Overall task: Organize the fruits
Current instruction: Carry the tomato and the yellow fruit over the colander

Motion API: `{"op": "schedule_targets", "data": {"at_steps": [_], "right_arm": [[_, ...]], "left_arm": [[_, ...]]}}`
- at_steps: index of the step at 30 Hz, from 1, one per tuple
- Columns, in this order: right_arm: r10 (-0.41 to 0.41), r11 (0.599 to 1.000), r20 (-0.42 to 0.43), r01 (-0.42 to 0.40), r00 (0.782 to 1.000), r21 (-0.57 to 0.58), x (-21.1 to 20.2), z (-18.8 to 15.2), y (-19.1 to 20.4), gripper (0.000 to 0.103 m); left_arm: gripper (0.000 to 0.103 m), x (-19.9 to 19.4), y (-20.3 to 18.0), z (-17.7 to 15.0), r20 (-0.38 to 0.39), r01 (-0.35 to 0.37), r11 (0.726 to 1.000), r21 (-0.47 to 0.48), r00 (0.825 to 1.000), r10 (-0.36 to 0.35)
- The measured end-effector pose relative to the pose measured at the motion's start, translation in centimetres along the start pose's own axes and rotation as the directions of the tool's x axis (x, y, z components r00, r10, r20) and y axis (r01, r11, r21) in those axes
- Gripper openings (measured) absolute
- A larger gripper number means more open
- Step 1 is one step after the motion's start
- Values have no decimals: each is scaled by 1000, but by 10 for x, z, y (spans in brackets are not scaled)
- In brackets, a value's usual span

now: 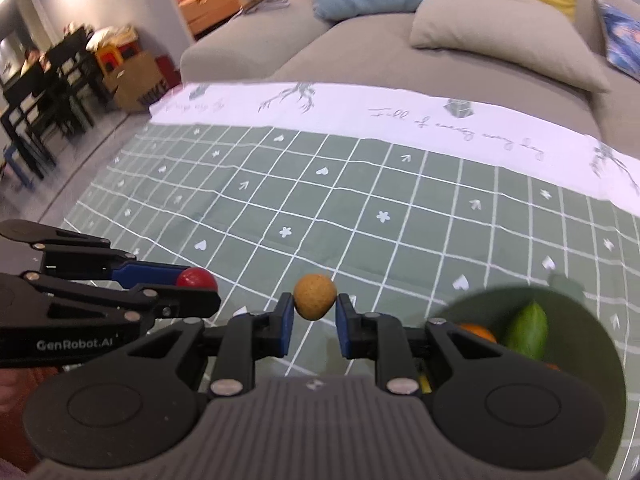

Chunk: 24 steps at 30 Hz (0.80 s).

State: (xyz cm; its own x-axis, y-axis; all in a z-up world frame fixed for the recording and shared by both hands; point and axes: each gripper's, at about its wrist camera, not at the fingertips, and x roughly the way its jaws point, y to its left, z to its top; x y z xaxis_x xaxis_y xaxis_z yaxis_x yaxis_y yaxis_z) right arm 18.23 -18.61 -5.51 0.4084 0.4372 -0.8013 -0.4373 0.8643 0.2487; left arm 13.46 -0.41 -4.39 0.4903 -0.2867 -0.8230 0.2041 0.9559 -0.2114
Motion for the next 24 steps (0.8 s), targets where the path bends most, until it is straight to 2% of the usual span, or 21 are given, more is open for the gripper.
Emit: {"op": "schedule_targets", "data": {"at_steps": [6,14,18,24], "right_arm": [[-18,999,53,16,998,39,-36,-32,-2,18],[-80,996,73,77,994,40,-75,-74,-18,18],[-122,992,75,118,990,51,-89,-91,-33,18],[-165,984,68,160,984,81,-100,-103,-61,18]], "left_arm": [[29,-12,-21,-9,-7,23,999,-25,1000,-23],[29,-11,-62,-14,-24,68,997,-44,997,-69],[29,-3,-85,-10,-39,103,994,-42,994,-105],[29,20,-115,-1,-107,171,984,-41,979,-174]]}}
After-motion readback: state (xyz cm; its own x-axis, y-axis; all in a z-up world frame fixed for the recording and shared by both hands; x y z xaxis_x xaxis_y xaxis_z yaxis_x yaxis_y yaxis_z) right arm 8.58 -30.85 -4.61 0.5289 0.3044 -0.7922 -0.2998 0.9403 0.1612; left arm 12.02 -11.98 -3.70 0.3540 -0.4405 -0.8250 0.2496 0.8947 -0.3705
